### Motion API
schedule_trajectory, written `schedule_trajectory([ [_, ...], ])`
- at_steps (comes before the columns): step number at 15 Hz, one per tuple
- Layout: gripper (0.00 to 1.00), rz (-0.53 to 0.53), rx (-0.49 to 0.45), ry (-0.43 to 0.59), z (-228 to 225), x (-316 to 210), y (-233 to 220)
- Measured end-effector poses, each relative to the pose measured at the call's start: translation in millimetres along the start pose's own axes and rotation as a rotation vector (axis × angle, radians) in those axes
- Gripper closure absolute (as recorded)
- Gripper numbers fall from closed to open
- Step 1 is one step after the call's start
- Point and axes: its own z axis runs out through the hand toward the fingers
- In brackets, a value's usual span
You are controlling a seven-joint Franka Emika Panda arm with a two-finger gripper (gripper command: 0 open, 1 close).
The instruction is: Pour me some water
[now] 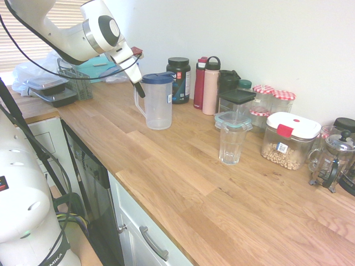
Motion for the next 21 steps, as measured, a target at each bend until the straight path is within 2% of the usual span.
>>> schedule_trajectory([
  [1,1.0,0.012,0.002,0.001,2,3,-1],
  [2,0.0,0.019,0.005,-0.004,4,5,-1],
  [12,0.0,0.021,0.013,-0.017,7,11,-3],
  [15,0.0,0.002,-0.018,-0.019,7,0,3],
  [19,0.0,-0.081,-0.061,-0.084,4,-25,22],
  [21,0.0,-0.173,-0.153,-0.13,2,-26,38],
])
